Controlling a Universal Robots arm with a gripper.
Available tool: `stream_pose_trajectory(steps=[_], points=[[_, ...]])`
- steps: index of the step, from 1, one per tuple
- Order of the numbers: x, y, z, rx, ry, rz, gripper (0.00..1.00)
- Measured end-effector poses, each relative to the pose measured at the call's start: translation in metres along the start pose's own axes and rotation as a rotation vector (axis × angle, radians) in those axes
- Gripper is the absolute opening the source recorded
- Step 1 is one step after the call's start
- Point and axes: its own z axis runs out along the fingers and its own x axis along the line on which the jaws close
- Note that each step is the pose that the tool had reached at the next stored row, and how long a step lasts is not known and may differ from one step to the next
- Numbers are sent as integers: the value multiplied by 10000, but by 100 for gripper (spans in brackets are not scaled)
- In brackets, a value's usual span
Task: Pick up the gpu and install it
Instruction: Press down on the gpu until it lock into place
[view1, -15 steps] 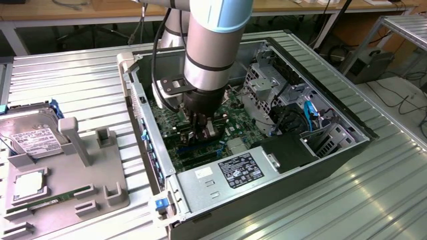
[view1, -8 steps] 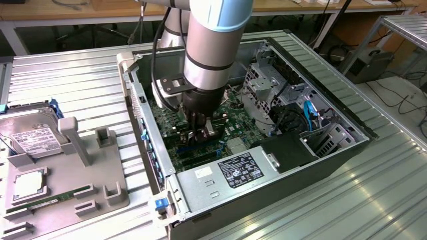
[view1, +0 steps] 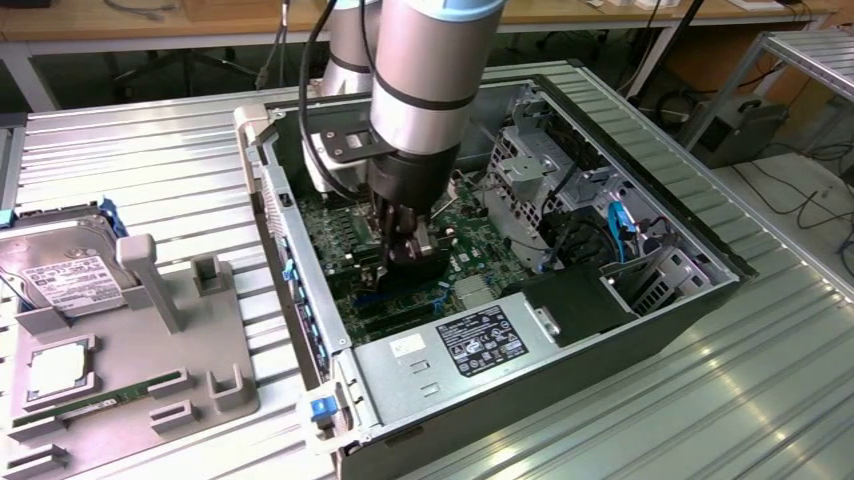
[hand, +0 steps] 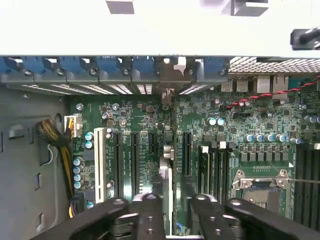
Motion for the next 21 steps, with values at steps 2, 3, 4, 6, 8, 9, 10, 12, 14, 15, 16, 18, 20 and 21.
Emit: stream_pose_trajectory(steps=[2,3,4,6,8,9,10,12,14,15,16,18,20,21], points=[[-6,0,-1,0,1,-1,19],[-9,0,-1,0,0,0,13],[-12,0,0,0,1,1,11],[-19,1,0,-1,1,1,11],[-22,1,0,-1,1,0,11],[-23,1,0,-1,1,1,11],[-23,1,0,-1,2,0,11],[-23,1,1,-2,3,0,11],[-23,2,6,0,1,0,11],[-23,3,10,1,0,1,11],[-23,4,13,2,0,0,11],[-23,8,22,7,1,1,11],[-22,13,34,17,1,0,11],[-22,15,40,22,1,-1,11]])
